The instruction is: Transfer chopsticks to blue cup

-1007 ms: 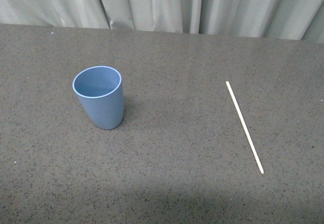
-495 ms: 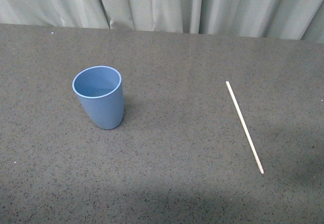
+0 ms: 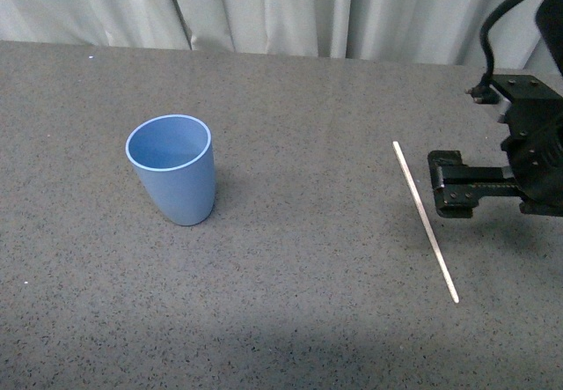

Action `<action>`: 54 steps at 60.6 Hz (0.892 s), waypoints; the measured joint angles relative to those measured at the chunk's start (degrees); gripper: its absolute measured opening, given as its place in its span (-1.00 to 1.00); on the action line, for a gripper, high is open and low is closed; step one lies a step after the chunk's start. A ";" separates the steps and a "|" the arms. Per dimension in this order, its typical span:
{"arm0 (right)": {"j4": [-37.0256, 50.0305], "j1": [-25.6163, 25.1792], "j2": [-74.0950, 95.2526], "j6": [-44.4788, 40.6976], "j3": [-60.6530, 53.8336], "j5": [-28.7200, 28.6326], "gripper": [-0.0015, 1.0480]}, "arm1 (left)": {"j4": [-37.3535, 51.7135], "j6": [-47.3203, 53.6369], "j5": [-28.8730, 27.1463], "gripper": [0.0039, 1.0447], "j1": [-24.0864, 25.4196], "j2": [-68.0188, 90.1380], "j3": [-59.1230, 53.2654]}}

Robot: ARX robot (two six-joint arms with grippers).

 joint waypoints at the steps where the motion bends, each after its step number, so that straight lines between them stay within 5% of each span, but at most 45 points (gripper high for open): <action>1: -0.48 0.20 0.90 0.35 1.16 -0.04 0.82 | 0.00 0.02 0.00 0.88 0.00 0.00 0.00; 34: -8.39 4.02 13.22 2.29 16.85 0.20 0.80 | 0.00 0.02 0.00 0.88 0.00 0.00 0.00; 46: -9.16 4.57 14.95 2.38 18.25 0.46 0.28 | 0.00 0.00 0.00 0.88 0.00 0.00 0.00; 54: -10.45 4.94 15.63 3.58 19.45 0.11 -0.26 | 0.00 0.00 0.00 0.88 0.00 0.00 0.00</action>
